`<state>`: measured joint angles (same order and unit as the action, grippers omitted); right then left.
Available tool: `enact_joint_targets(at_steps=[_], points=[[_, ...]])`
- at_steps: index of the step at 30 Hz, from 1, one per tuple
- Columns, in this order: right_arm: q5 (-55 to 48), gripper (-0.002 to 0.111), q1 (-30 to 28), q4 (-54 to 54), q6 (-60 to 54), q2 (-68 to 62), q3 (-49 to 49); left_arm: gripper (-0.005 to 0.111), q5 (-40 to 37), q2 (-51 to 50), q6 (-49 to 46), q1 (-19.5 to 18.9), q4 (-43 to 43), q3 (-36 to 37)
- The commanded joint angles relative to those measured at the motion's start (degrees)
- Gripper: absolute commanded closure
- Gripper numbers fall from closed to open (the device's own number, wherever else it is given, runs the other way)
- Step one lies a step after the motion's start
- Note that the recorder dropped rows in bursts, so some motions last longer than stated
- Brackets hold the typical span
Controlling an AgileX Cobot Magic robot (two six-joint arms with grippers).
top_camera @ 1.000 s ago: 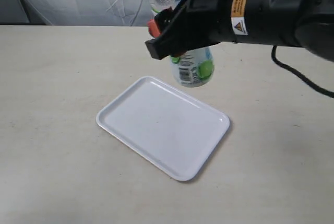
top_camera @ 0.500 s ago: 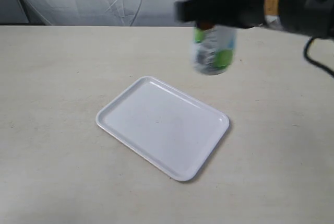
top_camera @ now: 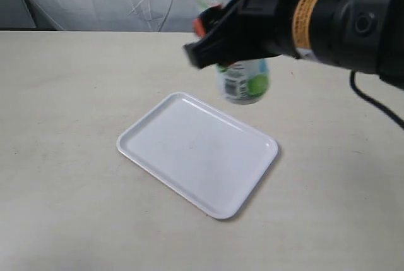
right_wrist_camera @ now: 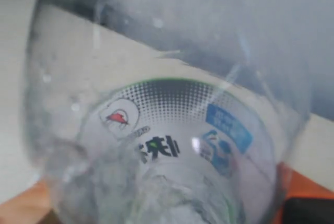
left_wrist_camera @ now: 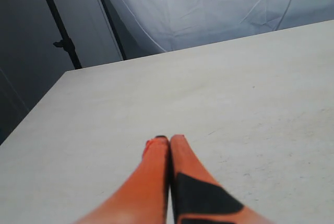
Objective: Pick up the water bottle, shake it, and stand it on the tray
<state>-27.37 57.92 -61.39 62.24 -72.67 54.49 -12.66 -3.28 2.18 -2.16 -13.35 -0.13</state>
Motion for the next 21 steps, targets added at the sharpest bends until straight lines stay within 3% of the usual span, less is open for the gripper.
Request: enact_joint_targets(at_steps=[1, 4, 8, 15, 21], points=[[-2.4, 0.109, -2.5, -0.5, 4.9, 1.1, 0.6, 0.107, 0.8, 0.2, 0.4, 0.0, 0.2, 0.1], [4.9, 0.109, -0.9, 1.1, -6.6, 5.0, 1.0, 0.107, 0.8, 0.2, 0.4, 0.0, 0.2, 0.1], [3.5, 0.109, -0.7, 1.8, -2.4, 7.2, 0.6, 0.107, 0.8, 0.2, 0.4, 0.0, 0.2, 0.1], [4.3, 0.109, -0.6, 8.4, -2.4, 3.3, -8.5, 0.107, 0.8, 0.2, 0.4, 0.0, 0.2, 0.1], [6.2, 0.109, -0.2, 3.5, -2.3, 14.4, -2.7, 0.107, 0.8, 0.2, 0.4, 0.0, 0.2, 0.1]])
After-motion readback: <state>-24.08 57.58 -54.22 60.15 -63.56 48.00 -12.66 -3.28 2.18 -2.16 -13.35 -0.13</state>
